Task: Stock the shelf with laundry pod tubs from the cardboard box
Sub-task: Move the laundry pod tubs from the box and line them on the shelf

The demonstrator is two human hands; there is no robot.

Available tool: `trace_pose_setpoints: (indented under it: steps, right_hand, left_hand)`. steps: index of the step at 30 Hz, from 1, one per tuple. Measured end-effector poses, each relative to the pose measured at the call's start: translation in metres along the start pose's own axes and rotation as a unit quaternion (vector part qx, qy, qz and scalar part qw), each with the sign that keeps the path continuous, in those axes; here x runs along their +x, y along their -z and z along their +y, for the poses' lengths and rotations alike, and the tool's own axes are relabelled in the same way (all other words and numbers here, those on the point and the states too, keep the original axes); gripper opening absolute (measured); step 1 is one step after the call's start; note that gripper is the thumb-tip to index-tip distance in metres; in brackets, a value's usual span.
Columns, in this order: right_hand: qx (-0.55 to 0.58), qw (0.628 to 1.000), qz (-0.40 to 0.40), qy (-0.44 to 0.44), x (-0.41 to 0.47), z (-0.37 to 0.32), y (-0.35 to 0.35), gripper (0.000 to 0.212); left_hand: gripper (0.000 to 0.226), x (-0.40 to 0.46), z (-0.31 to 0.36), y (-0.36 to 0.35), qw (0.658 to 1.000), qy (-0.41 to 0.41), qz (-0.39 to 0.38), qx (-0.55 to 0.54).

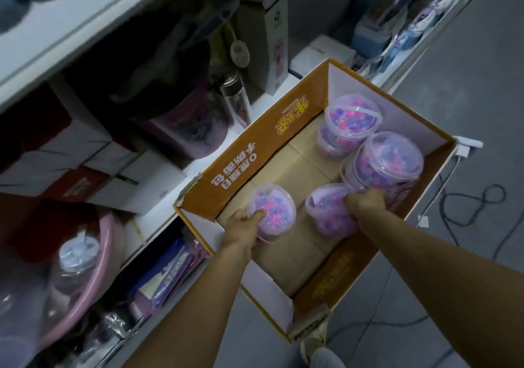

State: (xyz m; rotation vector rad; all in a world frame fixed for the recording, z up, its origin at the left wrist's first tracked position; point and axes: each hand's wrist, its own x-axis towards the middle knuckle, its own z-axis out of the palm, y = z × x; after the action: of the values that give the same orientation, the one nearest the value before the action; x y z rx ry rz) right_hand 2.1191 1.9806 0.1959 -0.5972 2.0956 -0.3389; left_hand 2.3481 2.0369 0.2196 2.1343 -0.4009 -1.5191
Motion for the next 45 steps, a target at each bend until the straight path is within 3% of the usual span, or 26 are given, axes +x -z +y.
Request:
trace_pose_setpoints:
  steps: [3,6,12,17,19,21,25,29,34,45]
  right_hand:
    - [0.075,0.996,-0.047,-0.034,-0.024,0.004,0.003,0.041]
    - [0.132,0.983,-0.11,-0.06,-0.06,0.005,0.004,0.01]
    - [0.214,0.957,-0.192,-0.037,-0.156,0.01,0.001,0.022]
    - [0.258,0.949,-0.175,0.041,-0.27,0.028,0.009,0.024]
    - [0.265,0.948,-0.161,0.074,-0.318,0.036,0.014,0.022]
    - [0.264,0.946,-0.159,0.095,-0.365,0.045,0.02,0.024]
    - [0.259,0.941,-0.181,0.122,-0.449,0.059,0.028,0.029]
    - [0.246,0.937,-0.193,0.157,-0.516,0.069,0.033,0.026]
    - [0.249,0.928,-0.203,0.187,-0.585,0.083,0.035,0.026]
    - [0.21,0.9,-0.246,0.292,-0.754,0.149,0.009,0.013]
  left_hand:
    - [0.014,-0.023,-0.001,0.026,0.999,-0.035,-0.011,-0.018]
    - [0.013,-0.048,-0.002,0.047,0.995,-0.064,-0.034,-0.074]
    - [0.016,-0.121,-0.009,0.111,0.977,-0.121,-0.088,-0.155]
    - [0.008,-0.194,-0.043,0.208,0.961,-0.168,-0.113,-0.187]
    - [0.024,-0.217,-0.061,0.247,0.955,-0.183,-0.123,-0.198]
    - [0.06,-0.242,-0.076,0.283,0.958,-0.176,-0.137,-0.18]
    - [0.04,-0.29,-0.1,0.34,0.962,-0.187,-0.138,-0.144]
    - [0.052,-0.33,-0.12,0.379,0.959,-0.212,-0.123,-0.144]
    - [0.031,-0.372,-0.145,0.413,0.948,-0.228,-0.136,-0.173]
    - [0.024,-0.475,-0.243,0.547,0.936,-0.267,-0.117,-0.197]
